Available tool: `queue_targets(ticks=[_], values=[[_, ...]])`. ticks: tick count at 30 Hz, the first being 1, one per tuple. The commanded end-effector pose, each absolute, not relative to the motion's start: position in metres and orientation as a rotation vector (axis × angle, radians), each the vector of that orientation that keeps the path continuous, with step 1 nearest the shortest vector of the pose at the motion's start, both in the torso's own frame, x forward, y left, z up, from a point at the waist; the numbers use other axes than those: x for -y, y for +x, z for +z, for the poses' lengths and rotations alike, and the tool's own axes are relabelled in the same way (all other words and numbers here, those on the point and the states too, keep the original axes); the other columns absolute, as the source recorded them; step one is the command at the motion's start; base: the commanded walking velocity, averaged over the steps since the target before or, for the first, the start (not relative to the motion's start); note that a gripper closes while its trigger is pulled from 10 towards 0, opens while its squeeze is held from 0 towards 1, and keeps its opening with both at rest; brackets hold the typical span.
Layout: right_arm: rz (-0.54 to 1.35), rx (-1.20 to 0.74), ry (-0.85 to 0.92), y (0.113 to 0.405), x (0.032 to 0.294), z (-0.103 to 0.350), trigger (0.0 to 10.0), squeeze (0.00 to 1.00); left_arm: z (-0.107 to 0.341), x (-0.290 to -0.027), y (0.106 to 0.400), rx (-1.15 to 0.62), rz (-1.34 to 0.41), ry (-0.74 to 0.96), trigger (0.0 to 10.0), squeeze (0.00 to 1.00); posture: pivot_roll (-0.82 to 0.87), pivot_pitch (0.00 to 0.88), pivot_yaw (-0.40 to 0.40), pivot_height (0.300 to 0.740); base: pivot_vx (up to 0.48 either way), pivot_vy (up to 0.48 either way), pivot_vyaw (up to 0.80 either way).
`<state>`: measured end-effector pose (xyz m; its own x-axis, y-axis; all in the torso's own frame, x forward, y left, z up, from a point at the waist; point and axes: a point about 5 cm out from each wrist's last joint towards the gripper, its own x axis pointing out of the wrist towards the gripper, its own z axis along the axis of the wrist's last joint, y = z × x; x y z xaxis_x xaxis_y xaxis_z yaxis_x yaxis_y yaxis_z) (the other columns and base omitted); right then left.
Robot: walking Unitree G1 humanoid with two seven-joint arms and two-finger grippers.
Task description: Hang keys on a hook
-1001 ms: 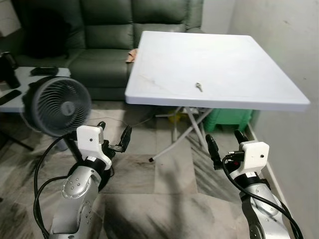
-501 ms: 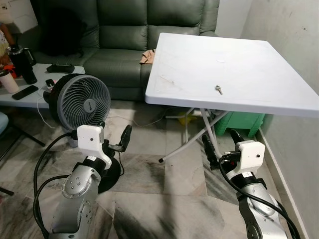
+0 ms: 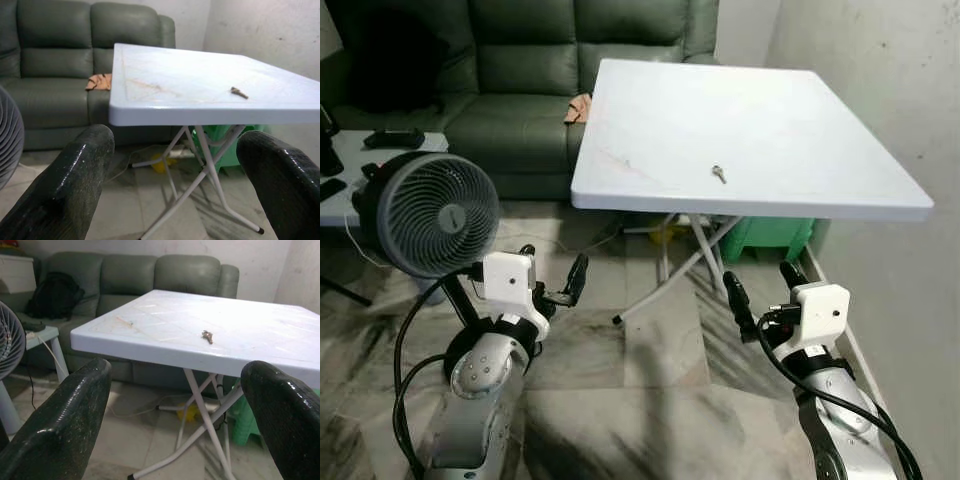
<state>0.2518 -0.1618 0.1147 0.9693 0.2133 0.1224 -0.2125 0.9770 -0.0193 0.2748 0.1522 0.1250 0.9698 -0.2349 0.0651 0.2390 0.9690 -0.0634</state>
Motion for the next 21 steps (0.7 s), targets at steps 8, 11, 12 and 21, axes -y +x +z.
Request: queue_targets(ticks=[8,11,12,21], values=[[0.226,0.145,0.0,0.2529,0.1594,0.12,10.0,0.0,0.1283,-0.1509,0.2771,0.066,-0.261,-0.057,10.0,0.0,-0.03,0.0,0.009,0.74,0.06,0.0,0.0],[0.229,0.146,-0.001,0.2529,0.1592,0.1203,10.0,0.0,0.1287,-0.1499,0.2772,0.069,-0.265,-0.06,10.0,0.0,-0.04,0.0,0.008,0.74,0.25,0.0,0.0],[0.23,0.145,-0.001,0.2529,0.1593,0.1203,10.0,0.0,0.1287,-0.1495,0.2771,0.069,-0.266,-0.059,10.0,0.0,-0.04,0.0,0.008,0.74,0.255,0.0,0.0],[0.23,0.142,-0.002,0.2522,0.1601,0.12,10.0,0.0,0.1282,-0.1481,0.2765,0.067,-0.272,-0.057,10.0,0.0,-0.04,0.0,0.007,0.74,0.269,0.0,0.0]])
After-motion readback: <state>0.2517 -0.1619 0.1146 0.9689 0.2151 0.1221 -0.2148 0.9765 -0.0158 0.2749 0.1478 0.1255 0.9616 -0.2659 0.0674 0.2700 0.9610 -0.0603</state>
